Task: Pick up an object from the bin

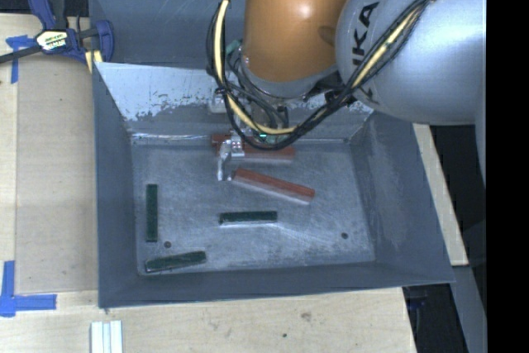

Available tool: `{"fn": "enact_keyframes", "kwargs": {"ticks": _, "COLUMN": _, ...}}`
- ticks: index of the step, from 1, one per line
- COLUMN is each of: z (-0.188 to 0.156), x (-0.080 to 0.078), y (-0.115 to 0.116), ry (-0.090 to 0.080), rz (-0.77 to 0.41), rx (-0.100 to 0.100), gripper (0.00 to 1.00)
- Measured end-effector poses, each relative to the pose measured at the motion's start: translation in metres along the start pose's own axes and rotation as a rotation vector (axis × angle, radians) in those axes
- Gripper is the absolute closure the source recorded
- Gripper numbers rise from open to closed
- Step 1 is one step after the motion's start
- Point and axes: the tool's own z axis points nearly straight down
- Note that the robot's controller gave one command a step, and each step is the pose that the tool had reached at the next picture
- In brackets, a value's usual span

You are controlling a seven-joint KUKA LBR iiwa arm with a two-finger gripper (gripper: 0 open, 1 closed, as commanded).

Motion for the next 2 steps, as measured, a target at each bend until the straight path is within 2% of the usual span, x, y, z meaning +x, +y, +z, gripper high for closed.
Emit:
{"fn": "enact_keyframes", "kwargs": {"ticks": 1, "z": -0.005, "x": -0.002, "y": -0.001, "ry": -0.009, "rz": 0.003, "rx": -0.001, "gripper": 0.00}}
{"fn": "enact_keyframes", "kwargs": {"ticks": 2, "z": 0.044, "x": 0.009, "y": 0.024, "ry": -0.010, "rz": -0.154, "rx": 0.000, "gripper": 0.00}}
